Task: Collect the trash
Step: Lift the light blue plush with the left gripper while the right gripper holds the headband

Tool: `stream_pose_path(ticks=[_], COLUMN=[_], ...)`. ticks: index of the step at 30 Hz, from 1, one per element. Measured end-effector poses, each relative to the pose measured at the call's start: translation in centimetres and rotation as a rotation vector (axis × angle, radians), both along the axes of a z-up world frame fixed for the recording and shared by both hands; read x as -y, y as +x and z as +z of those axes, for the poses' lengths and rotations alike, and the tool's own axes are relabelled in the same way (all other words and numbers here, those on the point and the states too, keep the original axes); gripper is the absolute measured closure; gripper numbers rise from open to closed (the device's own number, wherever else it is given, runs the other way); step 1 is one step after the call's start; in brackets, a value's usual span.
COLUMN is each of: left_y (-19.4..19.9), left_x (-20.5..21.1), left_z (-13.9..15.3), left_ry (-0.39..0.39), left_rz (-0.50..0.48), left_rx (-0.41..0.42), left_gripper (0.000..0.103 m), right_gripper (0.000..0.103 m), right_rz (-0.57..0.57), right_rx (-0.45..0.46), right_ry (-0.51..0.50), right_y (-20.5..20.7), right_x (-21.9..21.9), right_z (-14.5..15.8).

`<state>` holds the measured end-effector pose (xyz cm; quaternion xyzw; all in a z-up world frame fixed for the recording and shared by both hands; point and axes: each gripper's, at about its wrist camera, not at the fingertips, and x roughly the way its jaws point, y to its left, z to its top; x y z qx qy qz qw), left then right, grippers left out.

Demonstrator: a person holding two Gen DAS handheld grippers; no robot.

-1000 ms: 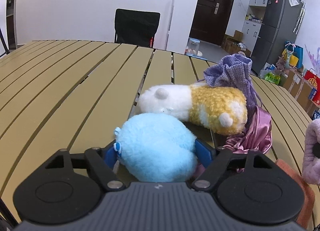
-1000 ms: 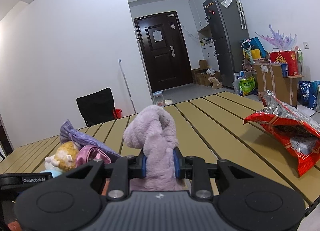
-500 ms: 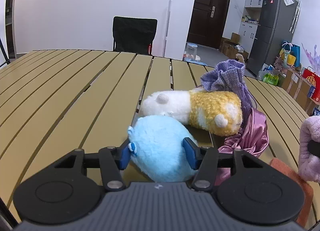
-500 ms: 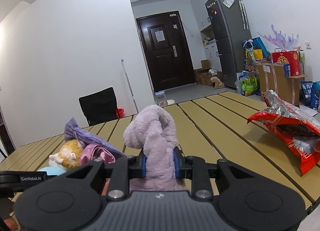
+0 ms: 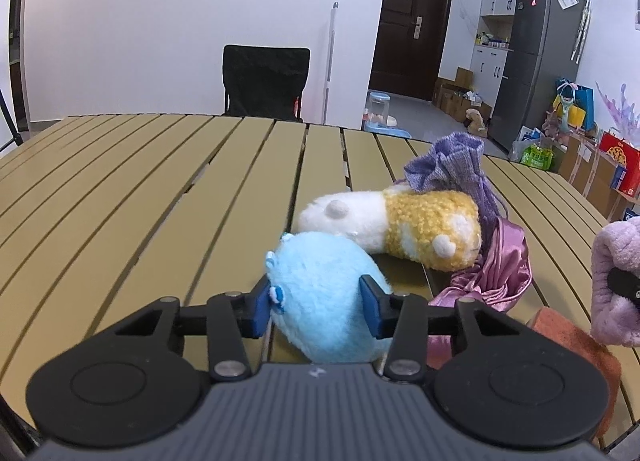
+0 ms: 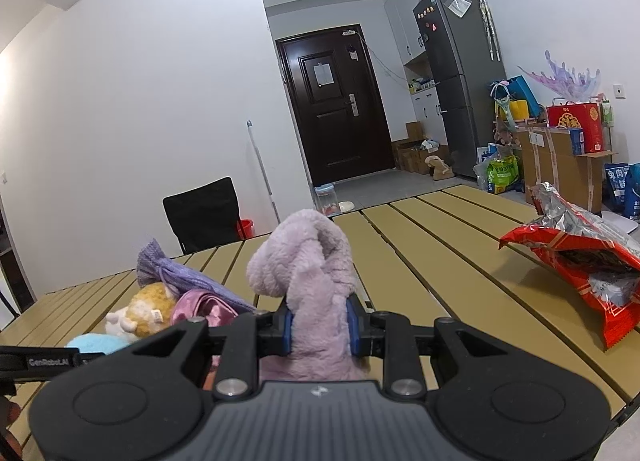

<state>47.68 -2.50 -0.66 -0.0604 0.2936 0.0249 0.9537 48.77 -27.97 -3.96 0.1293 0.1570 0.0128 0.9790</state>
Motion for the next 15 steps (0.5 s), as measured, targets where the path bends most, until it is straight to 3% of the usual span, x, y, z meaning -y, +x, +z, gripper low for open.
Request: stream_pose_path(ticks=[15], left_y=[-3.2], left_x=[-1.9], left_z=[1.9], left_ry=[-0.013], left_rz=[-0.008], left_rx=[0.062], left_gripper=[0.058], right_gripper=[0.079], right_rz=[0.019], right_rx=[0.031], right_ry=[-0.004], right_y=[-1.8], right_x=[-1.1], right_z=[0.5])
